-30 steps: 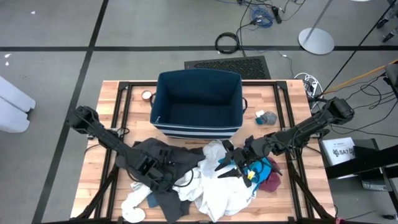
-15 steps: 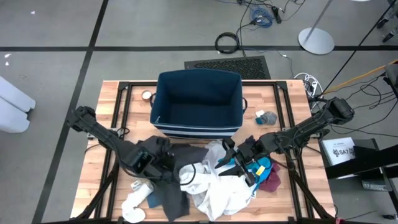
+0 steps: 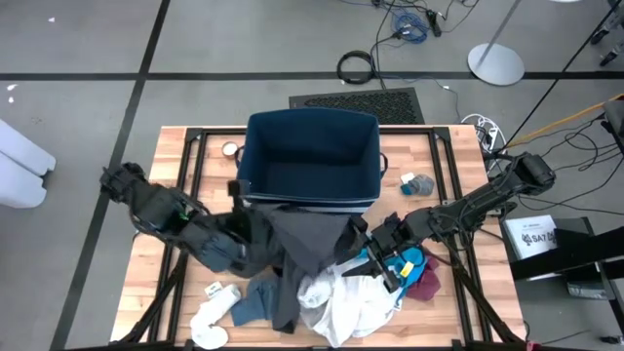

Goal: Sort clothes
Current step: Put the gray short into the white and blue laundry organizer

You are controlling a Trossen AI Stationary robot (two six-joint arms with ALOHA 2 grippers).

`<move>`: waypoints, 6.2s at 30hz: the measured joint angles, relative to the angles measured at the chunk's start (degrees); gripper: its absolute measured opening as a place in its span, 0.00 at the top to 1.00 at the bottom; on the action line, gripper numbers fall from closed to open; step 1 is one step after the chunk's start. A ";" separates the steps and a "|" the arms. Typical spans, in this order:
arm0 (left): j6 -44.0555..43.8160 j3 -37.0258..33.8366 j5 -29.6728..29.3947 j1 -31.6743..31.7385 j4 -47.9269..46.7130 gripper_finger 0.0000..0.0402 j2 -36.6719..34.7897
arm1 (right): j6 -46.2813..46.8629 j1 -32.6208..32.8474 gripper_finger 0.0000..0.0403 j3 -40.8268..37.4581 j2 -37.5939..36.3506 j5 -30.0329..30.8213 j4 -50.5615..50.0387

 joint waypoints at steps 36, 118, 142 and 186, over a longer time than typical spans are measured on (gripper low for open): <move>-0.01 8.64 -7.67 0.00 24.10 0.97 -8.66 | -12.00 3.33 0.71 0.00 0.35 7.31 -3.12; -10.69 8.61 14.01 -2.83 21.64 0.96 1.62 | -36.87 23.97 1.00 42.75 9.17 92.31 -42.71; -15.12 -19.17 9.24 -3.41 18.13 0.95 6.53 | 1.96 22.96 1.00 40.94 13.37 70.20 -74.72; -12.10 -18.94 0.20 -8.17 11.25 0.56 -12.48 | -41.99 17.55 1.00 40.96 6.75 70.23 -46.12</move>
